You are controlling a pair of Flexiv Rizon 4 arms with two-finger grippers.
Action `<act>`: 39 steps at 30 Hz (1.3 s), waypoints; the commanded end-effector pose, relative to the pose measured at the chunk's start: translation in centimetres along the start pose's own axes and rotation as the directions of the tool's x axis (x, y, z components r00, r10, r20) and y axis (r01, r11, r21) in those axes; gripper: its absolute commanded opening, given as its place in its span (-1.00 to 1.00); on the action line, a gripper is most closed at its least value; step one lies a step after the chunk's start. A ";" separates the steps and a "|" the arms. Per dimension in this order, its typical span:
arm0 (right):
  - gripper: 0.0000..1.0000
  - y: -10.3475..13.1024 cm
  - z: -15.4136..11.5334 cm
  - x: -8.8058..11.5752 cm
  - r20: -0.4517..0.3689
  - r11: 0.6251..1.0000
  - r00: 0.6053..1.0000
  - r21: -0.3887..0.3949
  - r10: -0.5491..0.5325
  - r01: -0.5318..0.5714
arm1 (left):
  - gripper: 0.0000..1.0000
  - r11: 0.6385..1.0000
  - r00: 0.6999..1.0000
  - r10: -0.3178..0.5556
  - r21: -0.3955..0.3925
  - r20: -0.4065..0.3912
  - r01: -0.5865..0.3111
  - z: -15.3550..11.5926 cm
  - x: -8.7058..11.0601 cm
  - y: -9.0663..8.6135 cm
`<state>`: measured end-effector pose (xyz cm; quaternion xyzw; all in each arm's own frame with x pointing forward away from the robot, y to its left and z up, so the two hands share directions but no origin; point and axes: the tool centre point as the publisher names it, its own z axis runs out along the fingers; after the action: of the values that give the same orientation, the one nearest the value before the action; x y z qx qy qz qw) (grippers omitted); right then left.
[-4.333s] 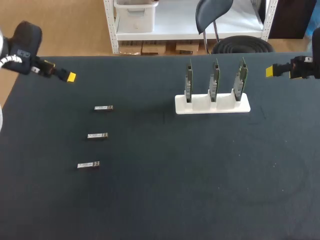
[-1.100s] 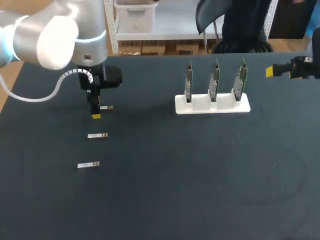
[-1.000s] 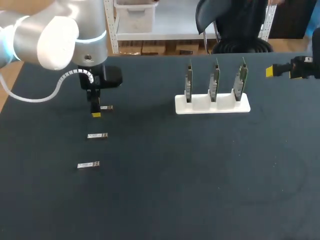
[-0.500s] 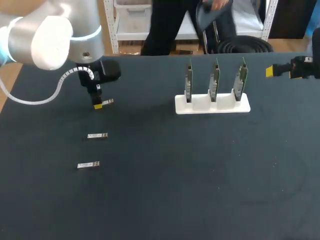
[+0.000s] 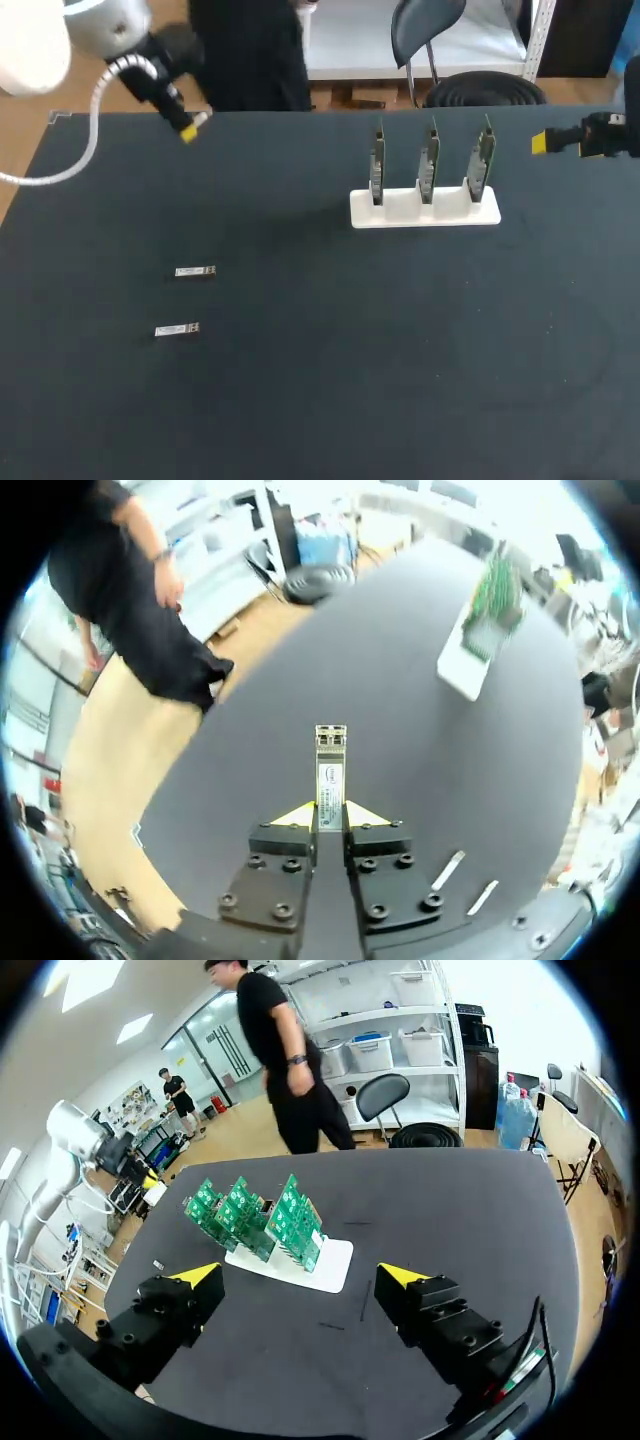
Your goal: Pick up the optical module with the left hand, and insert it into the network port with the right hand.
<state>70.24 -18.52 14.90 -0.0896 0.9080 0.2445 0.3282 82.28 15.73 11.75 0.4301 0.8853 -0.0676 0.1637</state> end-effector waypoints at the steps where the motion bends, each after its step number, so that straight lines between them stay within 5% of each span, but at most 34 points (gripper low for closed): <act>1: 1.00 0.2 -0.2 0.1 0.001 1.000 1.000 0.006 0.001 -0.001 | -1.00 0.985 0.893 -0.175 0.077 0.415 0.157 -4.9 -1.3 -1.3; 13: 1.00 0.2 -0.2 0.1 0.001 1.000 1.000 0.006 0.001 -0.001 | -1.00 0.956 0.712 -0.233 0.289 0.662 0.044 -9.7 -8.1 -6.7; 26: 1.00 0.2 -0.2 0.1 0.001 1.000 1.000 0.006 0.001 -0.001 | -1.00 0.928 0.598 -0.108 0.296 0.794 -0.226 -9.6 -15.0 -12.9; 39: 1.00 0.2 -0.2 0.1 0.001 1.000 1.000 0.006 0.001 -0.001 | -1.00 0.872 0.558 0.036 0.247 0.829 -0.423 -5.2 -19.3 -17.1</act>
<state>70.24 -18.52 14.90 -0.0896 0.9080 0.2445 0.3282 77.63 -6.53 23.79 0.5001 0.6429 -0.3857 0.4334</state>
